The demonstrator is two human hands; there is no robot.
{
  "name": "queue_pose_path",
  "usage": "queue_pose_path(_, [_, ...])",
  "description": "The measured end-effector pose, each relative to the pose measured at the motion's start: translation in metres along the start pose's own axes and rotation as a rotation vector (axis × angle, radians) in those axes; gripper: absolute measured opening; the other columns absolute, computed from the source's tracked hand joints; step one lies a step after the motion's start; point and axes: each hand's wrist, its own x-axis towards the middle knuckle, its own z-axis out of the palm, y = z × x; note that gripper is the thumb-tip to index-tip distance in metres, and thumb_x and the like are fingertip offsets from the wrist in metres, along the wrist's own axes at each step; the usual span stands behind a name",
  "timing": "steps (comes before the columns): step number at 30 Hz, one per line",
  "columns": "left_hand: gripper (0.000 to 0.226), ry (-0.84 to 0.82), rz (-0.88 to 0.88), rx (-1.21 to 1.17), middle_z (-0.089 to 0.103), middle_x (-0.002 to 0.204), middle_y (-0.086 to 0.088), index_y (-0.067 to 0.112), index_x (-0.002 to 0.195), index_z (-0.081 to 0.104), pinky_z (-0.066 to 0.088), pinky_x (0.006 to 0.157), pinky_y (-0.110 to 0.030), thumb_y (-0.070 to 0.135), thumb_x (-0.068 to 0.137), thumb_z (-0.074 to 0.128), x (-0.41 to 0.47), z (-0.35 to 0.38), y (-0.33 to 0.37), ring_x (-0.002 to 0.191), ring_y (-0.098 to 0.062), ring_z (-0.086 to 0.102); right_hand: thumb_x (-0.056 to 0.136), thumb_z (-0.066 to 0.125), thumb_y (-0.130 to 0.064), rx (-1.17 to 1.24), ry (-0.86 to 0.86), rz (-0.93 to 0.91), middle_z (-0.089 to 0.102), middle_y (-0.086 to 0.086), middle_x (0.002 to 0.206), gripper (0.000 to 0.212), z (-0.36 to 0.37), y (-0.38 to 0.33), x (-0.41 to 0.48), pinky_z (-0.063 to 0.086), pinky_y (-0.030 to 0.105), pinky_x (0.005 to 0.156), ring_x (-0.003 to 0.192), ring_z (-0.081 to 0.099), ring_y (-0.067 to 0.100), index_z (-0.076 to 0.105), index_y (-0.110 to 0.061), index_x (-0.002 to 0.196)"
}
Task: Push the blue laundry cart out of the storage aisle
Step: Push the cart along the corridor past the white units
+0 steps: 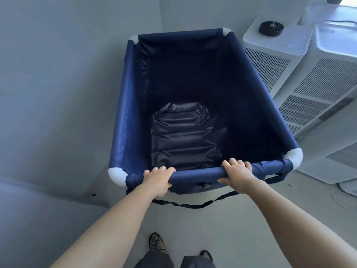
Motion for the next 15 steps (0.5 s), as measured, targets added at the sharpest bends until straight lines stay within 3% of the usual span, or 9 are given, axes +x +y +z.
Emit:
queue_pose_path(6, [0.030, -0.010, -0.045, 0.020, 0.050, 0.117, 0.000, 0.033, 0.123, 0.038, 0.032, 0.094, -0.043, 0.033, 0.094, 0.047, -0.014, 0.007, 0.006, 0.109, -0.026, 0.047, 0.089, 0.044, -0.057, 0.027, 0.018, -0.050, 0.046, 0.002, 0.115, 0.046, 0.012, 0.002, -0.016, 0.029, 0.038, 0.095, 0.104, 0.045, 0.025, 0.041, -0.021, 0.119])
queue_pose_path(15, [0.029, 0.051, -0.131, -0.008, 0.050, 0.116, 0.001, 0.034, 0.120, 0.042, 0.029, 0.098, -0.040, 0.023, 0.093, 0.045, -0.043, 0.032, 0.021, 0.110, -0.025, 0.045, 0.090, 0.044, -0.056, 0.020, 0.041, -0.060, 0.045, 0.004, 0.116, 0.048, 0.031, -0.001, -0.045, 0.030, 0.042, 0.095, 0.106, 0.045, 0.027, 0.040, -0.019, 0.119])
